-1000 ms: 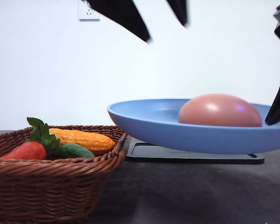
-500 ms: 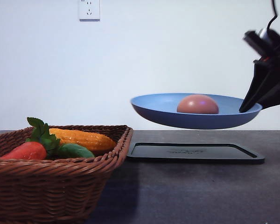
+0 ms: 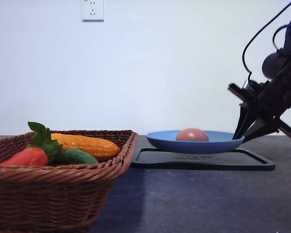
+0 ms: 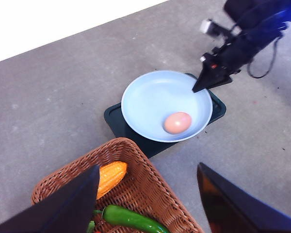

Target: Transfer egg from basket to plate and serve

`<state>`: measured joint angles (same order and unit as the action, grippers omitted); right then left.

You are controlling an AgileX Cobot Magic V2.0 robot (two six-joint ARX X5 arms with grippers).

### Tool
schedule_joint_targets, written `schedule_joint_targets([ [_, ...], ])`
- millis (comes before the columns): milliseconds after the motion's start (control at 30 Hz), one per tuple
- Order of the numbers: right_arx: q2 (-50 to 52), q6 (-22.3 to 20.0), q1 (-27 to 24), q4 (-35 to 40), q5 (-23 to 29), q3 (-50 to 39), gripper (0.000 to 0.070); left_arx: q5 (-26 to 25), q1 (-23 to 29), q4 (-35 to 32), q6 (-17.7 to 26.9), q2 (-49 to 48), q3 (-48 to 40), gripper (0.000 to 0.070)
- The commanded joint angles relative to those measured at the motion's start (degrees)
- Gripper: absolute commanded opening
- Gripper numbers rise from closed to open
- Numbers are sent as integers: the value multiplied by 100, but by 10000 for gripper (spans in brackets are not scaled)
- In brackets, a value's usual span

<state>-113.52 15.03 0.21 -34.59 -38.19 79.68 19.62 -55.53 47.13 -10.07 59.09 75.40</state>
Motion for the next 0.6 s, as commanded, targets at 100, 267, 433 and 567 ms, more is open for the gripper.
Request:
schedule_joint_targets([
  [100,-312,-7,-4,-24,-74,236,0,39,-46,-39,-9,50,122,409],
  [267,-329,-81,-4,-46,196,236,0,39,-46,-38,-19,58,122,409],
  [433,-329,-226,-2,-84,350,236,0,37,-46,-35,-74,60,122,409],
  [567,-329,-330,-2,-159,352,236,24,39,-46,-34,-78,61,122,409],
])
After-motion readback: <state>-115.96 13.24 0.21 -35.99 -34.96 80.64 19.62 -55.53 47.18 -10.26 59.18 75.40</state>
